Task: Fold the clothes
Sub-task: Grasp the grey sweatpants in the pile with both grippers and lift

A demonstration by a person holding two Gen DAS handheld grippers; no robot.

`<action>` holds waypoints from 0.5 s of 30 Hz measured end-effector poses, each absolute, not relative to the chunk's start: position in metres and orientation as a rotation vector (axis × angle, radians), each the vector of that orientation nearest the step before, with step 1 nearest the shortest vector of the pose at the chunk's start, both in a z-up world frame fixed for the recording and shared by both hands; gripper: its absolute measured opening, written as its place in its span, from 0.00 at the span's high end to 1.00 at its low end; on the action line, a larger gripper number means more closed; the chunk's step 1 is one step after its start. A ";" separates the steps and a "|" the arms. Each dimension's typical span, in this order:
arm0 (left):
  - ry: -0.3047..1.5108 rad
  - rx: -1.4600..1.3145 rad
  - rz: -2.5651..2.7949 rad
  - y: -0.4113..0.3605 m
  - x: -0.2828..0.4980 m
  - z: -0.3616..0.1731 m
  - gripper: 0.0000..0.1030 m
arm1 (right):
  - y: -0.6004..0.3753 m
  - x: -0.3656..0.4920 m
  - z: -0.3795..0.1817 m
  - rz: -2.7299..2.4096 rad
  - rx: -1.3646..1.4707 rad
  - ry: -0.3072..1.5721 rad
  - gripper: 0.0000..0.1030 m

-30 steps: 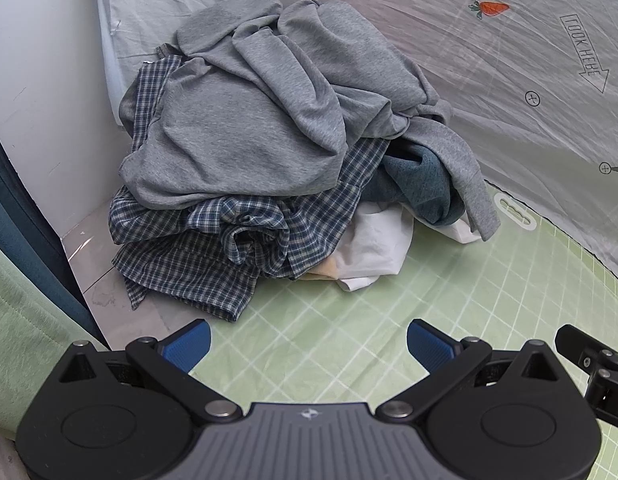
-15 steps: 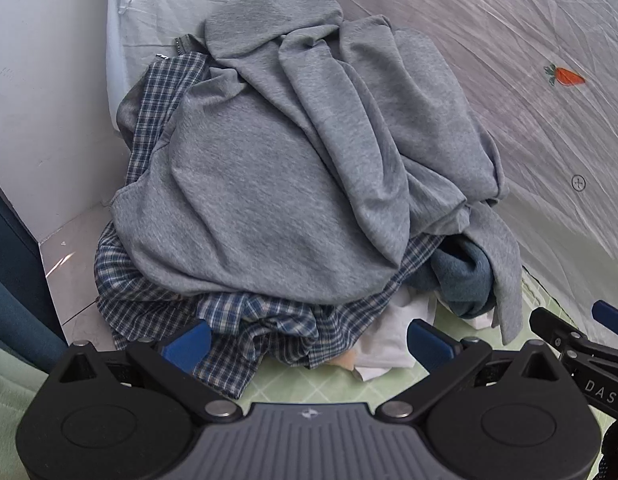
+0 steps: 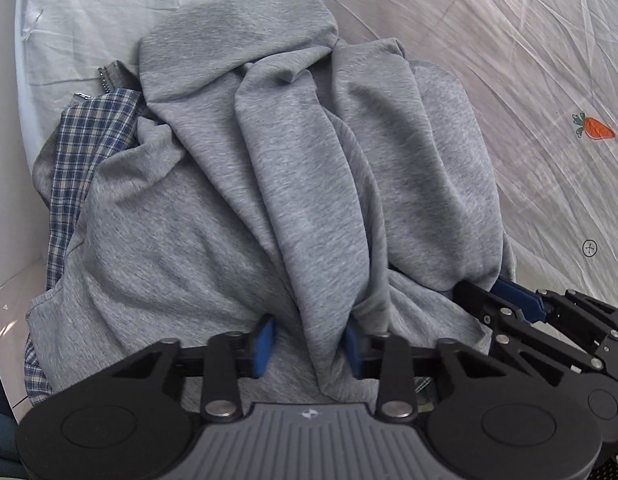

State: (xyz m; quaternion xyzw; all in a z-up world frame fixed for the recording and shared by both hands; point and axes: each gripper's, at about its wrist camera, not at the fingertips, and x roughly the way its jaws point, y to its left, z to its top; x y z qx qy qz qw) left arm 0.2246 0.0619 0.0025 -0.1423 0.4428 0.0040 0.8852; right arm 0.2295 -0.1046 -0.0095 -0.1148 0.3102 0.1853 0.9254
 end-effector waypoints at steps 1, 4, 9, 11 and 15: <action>0.914 -0.300 0.012 0.062 0.223 0.003 0.89 | -0.105 0.225 -0.010 0.380 -0.245 0.625 0.90; 0.887 -0.294 0.023 0.058 0.212 0.006 0.93 | -0.107 0.209 -0.007 0.375 -0.259 0.585 0.96; 0.839 -0.264 0.009 0.045 0.182 0.020 0.95 | -0.120 0.182 0.003 0.348 -0.236 0.527 0.97; 0.840 -0.277 -0.027 0.040 0.172 0.023 0.95 | -0.128 0.170 0.003 0.325 -0.205 0.520 0.97; 0.858 -0.274 -0.091 0.020 0.143 0.021 0.95 | -0.150 0.143 -0.002 0.251 -0.148 0.528 0.97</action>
